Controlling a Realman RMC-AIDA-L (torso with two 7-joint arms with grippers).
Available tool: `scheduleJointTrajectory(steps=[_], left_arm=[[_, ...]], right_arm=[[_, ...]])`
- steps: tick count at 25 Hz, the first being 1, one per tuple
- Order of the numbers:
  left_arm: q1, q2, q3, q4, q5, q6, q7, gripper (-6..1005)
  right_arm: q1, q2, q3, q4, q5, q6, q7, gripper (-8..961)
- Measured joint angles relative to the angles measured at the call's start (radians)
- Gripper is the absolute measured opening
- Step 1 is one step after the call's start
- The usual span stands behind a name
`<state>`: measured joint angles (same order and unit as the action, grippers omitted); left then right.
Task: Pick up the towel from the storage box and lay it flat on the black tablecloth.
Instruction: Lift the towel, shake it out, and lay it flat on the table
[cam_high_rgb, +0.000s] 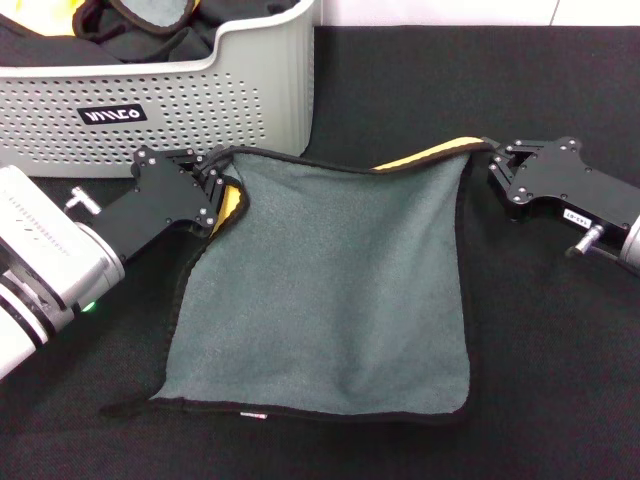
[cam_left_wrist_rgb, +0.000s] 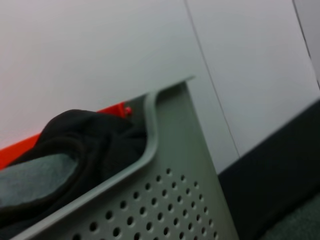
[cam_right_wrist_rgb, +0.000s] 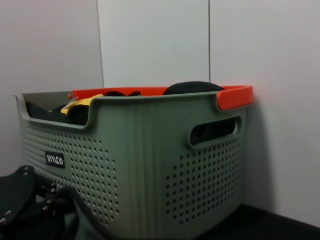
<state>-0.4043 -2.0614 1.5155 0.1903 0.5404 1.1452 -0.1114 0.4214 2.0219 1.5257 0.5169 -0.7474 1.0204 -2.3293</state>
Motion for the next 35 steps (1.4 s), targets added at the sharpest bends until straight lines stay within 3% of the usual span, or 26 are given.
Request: scheduleJointTrajectory(steps=[15, 24, 35], left_arm=[[0.012, -0.026, -0.010, 0.029, -0.011, -0.072, 0.445, 19], [0.059, -0.033, -0.006, 0.103, -0.010, -0.061, 0.463, 20], [0.054, -0.039, -0.001, 0.103, -0.007, -0.061, 0.462, 21]], right_arm=[[0.006, 0.000, -0.024, -0.009, 0.014, -0.029, 0.005, 13], [0.007, 0.001, -0.048, -0.011, 0.069, -0.075, 0.010, 14], [0.088, 0.000, -0.104, -0.012, 0.089, -0.247, 0.121, 16]])
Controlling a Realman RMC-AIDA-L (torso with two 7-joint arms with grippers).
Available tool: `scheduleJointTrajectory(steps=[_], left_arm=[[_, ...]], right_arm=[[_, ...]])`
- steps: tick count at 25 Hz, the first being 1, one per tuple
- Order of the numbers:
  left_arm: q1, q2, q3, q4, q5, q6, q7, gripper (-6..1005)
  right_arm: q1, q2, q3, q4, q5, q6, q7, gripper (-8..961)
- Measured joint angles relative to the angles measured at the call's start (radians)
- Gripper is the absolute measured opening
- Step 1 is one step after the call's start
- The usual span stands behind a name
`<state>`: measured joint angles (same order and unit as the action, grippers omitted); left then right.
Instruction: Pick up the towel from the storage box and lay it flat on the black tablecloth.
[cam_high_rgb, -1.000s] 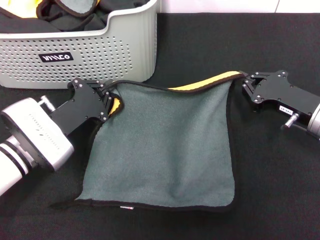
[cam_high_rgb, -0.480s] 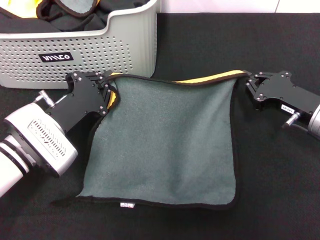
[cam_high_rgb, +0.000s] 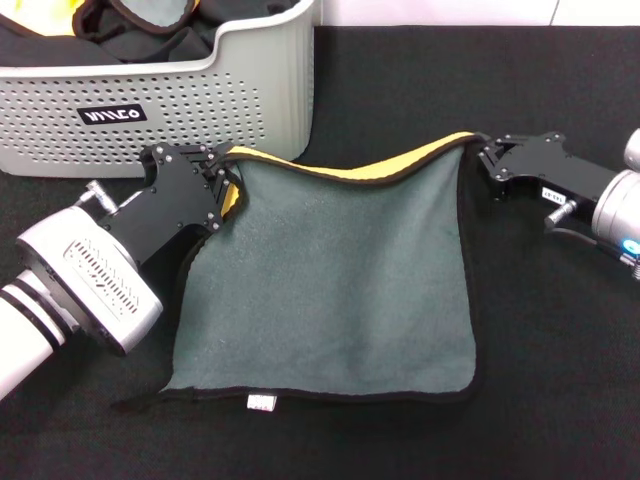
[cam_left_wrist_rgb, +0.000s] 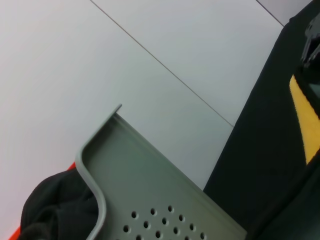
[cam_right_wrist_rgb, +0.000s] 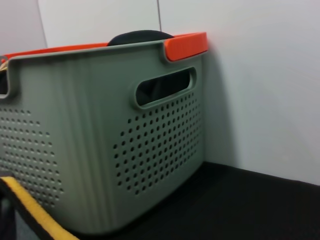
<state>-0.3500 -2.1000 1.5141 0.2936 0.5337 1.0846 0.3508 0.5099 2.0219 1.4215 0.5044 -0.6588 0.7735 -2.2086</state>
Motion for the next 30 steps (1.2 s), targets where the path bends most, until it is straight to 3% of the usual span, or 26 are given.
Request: scheduleJointTrajectory(steps=[5, 13, 15, 22, 25, 27, 30], left_arm=[[-0.005, -0.001, -0.006, -0.003, -0.009, -0.002, 0.000, 22], [0.004, -0.002, -0.007, -0.009, -0.080, -0.006, 0.000, 227], [0.014, -0.002, -0.007, -0.011, -0.088, -0.004, 0.001, 273], [0.098, -0.002, -0.004, -0.003, -0.111, 0.101, -0.072, 453], [0.143, 0.006, -0.004, -0.002, -0.115, 0.224, -0.253, 573], [0.162, 0.019, -0.003, -0.001, -0.106, 0.297, -0.398, 653], [0.170, 0.057, 0.002, -0.003, -0.032, 0.403, -0.680, 760]], right_arm=[[0.030, 0.000, -0.007, 0.000, -0.006, -0.076, 0.042, 17], [0.025, -0.001, -0.008, 0.003, -0.005, -0.087, 0.044, 19], [0.013, -0.002, -0.004, 0.007, -0.004, -0.061, 0.043, 209], [-0.095, -0.017, 0.091, 0.010, -0.006, 0.300, -0.022, 470], [-0.135, -0.039, 0.110, 0.010, -0.007, 0.440, -0.029, 598], [-0.154, -0.067, 0.109, 0.006, -0.016, 0.542, -0.020, 678], [-0.156, -0.099, 0.108, 0.005, -0.067, 0.650, 0.010, 794]])
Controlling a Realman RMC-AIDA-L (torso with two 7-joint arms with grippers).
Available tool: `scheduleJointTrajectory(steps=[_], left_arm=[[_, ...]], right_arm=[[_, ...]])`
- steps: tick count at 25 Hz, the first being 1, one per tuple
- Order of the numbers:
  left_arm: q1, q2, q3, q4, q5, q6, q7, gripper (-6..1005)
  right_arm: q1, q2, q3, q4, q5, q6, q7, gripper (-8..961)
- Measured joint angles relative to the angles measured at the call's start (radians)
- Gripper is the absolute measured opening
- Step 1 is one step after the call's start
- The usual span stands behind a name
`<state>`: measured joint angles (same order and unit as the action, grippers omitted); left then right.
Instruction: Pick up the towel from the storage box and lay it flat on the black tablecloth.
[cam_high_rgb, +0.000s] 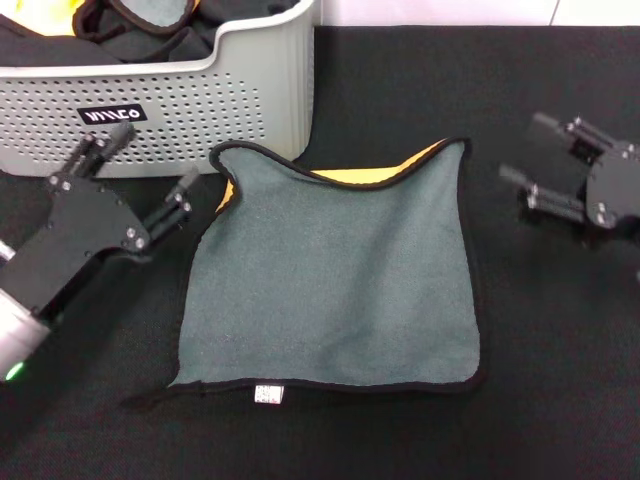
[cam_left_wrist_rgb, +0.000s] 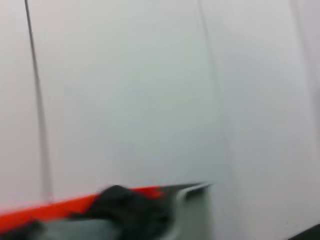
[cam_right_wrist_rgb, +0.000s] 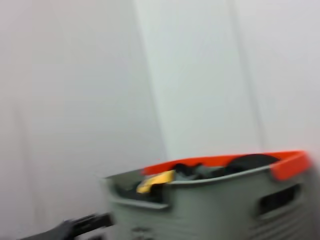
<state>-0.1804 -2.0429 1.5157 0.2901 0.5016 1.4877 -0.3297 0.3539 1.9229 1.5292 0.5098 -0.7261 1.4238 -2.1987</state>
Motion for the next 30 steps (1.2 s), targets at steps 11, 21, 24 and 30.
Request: scheduleJointTrajectory(steps=[11, 21, 24, 30], left_arm=[[-0.188, 0.080, -0.001, 0.014, 0.547, 0.194, -0.572, 822], [-0.201, 0.077, -0.011, 0.015, 0.591, 0.192, -0.596, 817], [-0.198, 0.079, -0.013, 0.016, 0.589, 0.196, -0.594, 817], [-0.196, 0.079, -0.013, 0.016, 0.590, 0.196, -0.597, 817]], right_arm=[[0.045, -0.046, 0.011, 0.208, -0.380, 0.175, 0.220, 839], [-0.008, -0.002, 0.088, 0.381, -0.572, 0.187, 0.329, 834], [-0.024, 0.008, 0.119, 0.392, -0.590, 0.204, 0.332, 834], [-0.021, 0.015, 0.129, 0.394, -0.616, 0.208, 0.331, 834]])
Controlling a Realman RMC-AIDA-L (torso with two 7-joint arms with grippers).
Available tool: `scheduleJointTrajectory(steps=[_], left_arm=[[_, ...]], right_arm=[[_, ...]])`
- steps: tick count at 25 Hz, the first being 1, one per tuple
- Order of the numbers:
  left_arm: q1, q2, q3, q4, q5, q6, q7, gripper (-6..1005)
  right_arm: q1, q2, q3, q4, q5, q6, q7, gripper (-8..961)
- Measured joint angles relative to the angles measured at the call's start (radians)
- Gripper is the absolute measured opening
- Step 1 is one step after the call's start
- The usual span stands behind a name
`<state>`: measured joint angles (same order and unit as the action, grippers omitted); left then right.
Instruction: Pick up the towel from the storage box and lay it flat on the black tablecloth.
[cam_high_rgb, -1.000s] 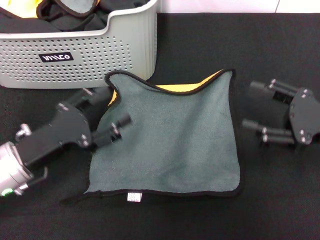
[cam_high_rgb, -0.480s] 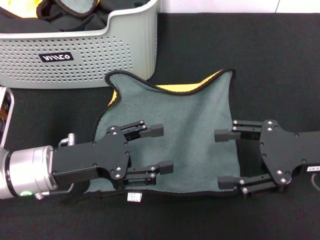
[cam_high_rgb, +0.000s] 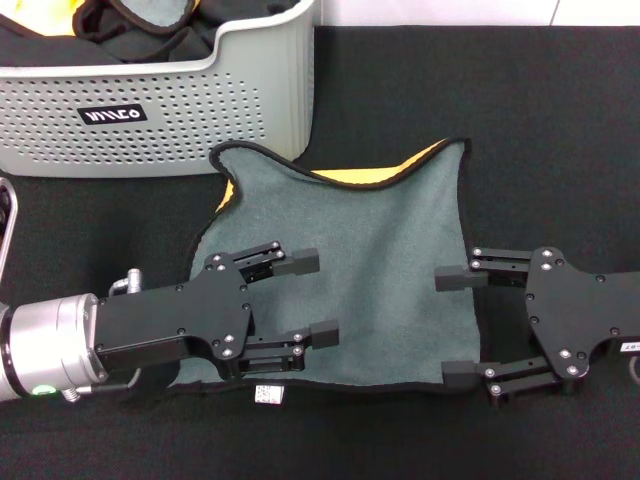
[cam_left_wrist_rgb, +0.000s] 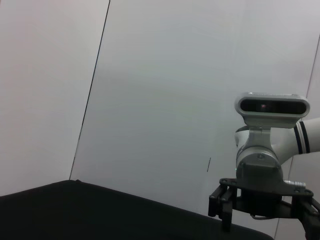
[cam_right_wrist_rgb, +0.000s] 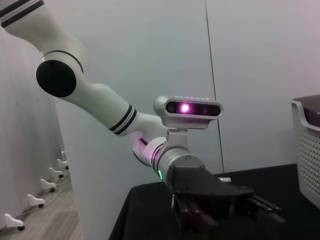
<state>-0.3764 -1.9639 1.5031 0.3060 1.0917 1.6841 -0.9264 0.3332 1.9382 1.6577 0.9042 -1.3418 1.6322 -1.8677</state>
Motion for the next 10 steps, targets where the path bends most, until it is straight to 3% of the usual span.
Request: scheduleJointTrajectory(steps=[10], left_arm=[[0.006, -0.003, -0.001, -0.001, -0.005, 0.001, 0.009, 817]], right_arm=[[0.002, 0.014, 0.024, -0.008, -0.013, -0.002, -0.009, 834]])
